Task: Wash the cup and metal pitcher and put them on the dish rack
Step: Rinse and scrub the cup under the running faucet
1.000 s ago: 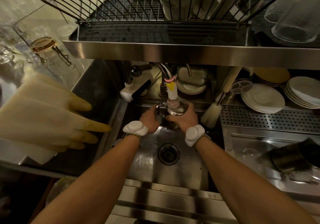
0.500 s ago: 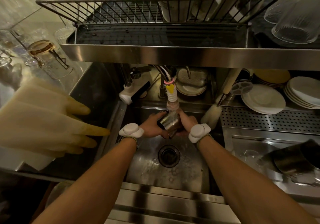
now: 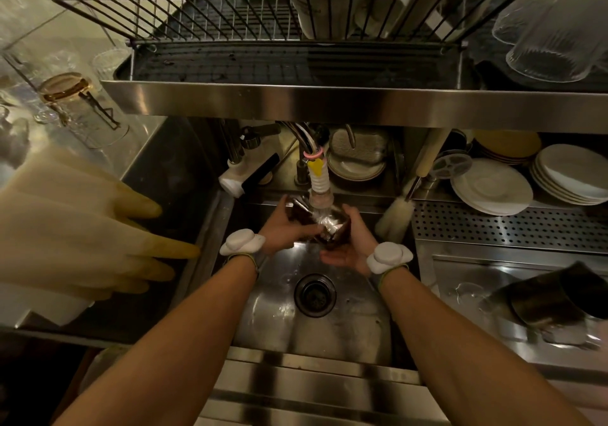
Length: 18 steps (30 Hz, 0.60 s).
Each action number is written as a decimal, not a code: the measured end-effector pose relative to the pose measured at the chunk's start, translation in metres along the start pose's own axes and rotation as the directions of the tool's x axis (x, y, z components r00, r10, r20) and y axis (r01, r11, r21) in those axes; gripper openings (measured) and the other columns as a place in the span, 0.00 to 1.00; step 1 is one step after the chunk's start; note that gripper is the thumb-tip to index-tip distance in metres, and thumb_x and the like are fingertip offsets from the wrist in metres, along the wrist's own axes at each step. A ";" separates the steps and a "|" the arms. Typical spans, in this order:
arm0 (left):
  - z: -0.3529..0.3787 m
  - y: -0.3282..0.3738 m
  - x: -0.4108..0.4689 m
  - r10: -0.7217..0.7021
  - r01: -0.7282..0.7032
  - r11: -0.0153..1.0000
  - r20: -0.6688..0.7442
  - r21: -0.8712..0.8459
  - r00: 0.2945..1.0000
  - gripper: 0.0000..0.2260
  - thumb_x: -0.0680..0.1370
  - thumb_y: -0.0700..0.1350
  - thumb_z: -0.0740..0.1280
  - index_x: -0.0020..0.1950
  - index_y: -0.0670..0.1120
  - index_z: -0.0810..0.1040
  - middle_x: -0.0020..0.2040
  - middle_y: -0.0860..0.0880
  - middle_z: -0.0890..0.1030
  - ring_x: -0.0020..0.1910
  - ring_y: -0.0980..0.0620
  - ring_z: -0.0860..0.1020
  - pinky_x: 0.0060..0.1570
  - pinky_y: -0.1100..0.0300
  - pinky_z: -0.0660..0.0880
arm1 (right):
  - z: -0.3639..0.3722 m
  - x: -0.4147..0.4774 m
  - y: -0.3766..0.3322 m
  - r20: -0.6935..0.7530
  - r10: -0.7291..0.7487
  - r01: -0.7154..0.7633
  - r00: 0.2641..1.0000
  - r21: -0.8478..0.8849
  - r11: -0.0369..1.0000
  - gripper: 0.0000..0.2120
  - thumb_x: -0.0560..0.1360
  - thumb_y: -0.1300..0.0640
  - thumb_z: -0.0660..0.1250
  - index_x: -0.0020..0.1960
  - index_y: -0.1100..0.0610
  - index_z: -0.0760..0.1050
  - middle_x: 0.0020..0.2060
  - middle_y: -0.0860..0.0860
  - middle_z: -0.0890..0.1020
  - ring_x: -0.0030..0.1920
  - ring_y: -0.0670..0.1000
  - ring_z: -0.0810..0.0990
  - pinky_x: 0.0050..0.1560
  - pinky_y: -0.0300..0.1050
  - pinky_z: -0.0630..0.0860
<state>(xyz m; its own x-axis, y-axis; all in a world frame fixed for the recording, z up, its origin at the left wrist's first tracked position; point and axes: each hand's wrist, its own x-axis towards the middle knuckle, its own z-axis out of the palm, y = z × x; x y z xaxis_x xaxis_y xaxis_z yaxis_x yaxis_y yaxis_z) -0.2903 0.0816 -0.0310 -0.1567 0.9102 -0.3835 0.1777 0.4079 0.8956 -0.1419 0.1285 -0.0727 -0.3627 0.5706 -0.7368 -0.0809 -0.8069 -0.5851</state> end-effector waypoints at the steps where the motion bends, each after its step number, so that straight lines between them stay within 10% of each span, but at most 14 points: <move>1: 0.002 0.000 0.000 -0.037 0.037 0.999 0.015 -0.025 0.999 0.18 0.73 0.39 0.72 0.58 0.51 0.70 0.48 0.53 0.79 0.45 0.57 0.77 0.35 0.68 0.77 | 0.000 0.000 0.002 0.023 0.014 -0.014 1.000 0.007 1.000 0.27 0.73 0.34 0.58 0.60 0.54 0.75 0.53 0.59 0.80 0.48 0.59 0.80 0.40 0.50 0.79; 4: 0.007 0.000 0.000 -0.115 0.113 0.990 -0.022 -0.083 0.993 0.07 0.72 0.48 0.73 0.47 0.53 0.78 0.49 0.46 0.84 0.48 0.49 0.81 0.44 0.57 0.75 | 0.000 -0.004 0.007 0.096 0.044 -0.039 0.994 -0.057 0.998 0.25 0.74 0.38 0.58 0.59 0.56 0.75 0.50 0.59 0.80 0.47 0.58 0.80 0.44 0.50 0.78; 9: 0.005 0.001 0.003 -0.071 0.067 0.996 -0.070 -0.055 0.995 0.22 0.64 0.35 0.78 0.57 0.41 0.79 0.51 0.42 0.83 0.45 0.48 0.82 0.41 0.62 0.79 | -0.005 -0.007 -0.002 0.078 -0.046 0.063 0.996 -0.227 0.972 0.12 0.73 0.55 0.63 0.56 0.54 0.73 0.52 0.58 0.77 0.51 0.59 0.79 0.44 0.54 0.78; 13: 0.011 0.000 0.001 0.039 -0.032 0.992 -0.059 0.119 0.997 0.22 0.61 0.29 0.76 0.51 0.44 0.80 0.48 0.44 0.83 0.45 0.52 0.81 0.51 0.57 0.75 | -0.001 -0.002 -0.006 0.206 -0.299 0.362 0.932 -0.600 0.714 0.44 0.65 0.71 0.72 0.74 0.51 0.58 0.61 0.55 0.76 0.61 0.58 0.76 0.45 0.47 0.78; 18: 0.010 0.000 -0.001 0.000 0.000 0.996 -0.001 0.085 1.000 0.29 0.64 0.27 0.72 0.65 0.39 0.74 0.57 0.39 0.81 0.57 0.43 0.80 0.51 0.54 0.78 | 0.004 -0.001 0.006 0.114 -0.466 0.408 0.877 -0.687 0.601 0.48 0.56 0.60 0.82 0.70 0.56 0.62 0.59 0.49 0.76 0.61 0.49 0.75 0.59 0.44 0.73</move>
<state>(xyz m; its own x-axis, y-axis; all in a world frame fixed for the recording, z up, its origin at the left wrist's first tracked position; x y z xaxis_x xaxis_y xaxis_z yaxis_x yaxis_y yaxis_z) -0.2799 0.0812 -0.0326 -0.1572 0.9103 -0.3829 0.2600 0.4122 0.8732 -0.1453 0.1222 -0.0738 -0.3860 0.8595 -0.3352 0.4409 -0.1473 -0.8854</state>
